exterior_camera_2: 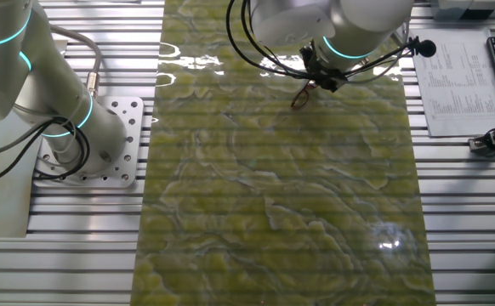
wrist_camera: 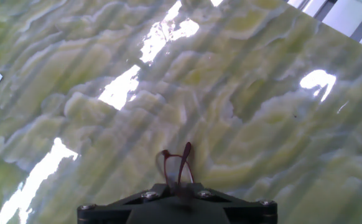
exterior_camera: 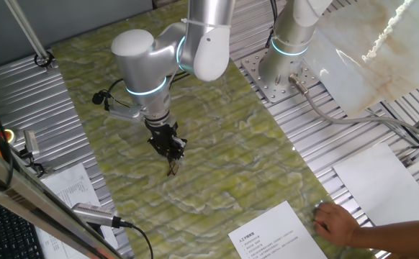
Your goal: Unfold the leg of the glasses (with one hand)
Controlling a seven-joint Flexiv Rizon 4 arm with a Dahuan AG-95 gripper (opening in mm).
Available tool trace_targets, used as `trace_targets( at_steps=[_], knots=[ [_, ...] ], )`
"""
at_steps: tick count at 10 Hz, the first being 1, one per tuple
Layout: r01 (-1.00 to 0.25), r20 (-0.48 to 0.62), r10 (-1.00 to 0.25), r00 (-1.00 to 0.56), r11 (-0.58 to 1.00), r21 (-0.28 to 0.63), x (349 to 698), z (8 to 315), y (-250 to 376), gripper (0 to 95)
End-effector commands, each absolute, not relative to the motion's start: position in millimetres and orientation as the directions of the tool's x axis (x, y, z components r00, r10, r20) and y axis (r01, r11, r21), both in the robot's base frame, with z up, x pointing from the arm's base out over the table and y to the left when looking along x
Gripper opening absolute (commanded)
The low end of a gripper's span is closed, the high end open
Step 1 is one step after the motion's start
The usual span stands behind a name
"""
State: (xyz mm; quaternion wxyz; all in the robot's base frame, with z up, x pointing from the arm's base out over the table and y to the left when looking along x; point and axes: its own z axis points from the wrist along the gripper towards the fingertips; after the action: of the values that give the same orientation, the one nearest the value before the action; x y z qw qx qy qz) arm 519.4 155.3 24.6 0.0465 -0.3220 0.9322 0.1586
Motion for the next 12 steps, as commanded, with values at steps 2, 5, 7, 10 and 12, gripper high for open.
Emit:
trace_targets(
  at_steps=[2,5,7,10,12],
  knots=[
    [-0.613,-0.186,-0.584,-0.79,0.744,0.267,520.2,21.8,156.1,19.0],
    [-0.613,-0.184,-0.585,-0.79,0.744,0.266,520.4,20.7,156.4,19.0],
    [-0.613,-0.185,-0.585,-0.79,0.744,0.266,520.4,20.7,156.5,19.0],
    [-0.612,-0.183,-0.584,-0.791,0.745,0.266,520.5,20.4,156.7,0.0],
    [-0.61,-0.186,-0.581,-0.793,0.746,0.268,520.5,20.4,156.7,0.0]
  ],
)
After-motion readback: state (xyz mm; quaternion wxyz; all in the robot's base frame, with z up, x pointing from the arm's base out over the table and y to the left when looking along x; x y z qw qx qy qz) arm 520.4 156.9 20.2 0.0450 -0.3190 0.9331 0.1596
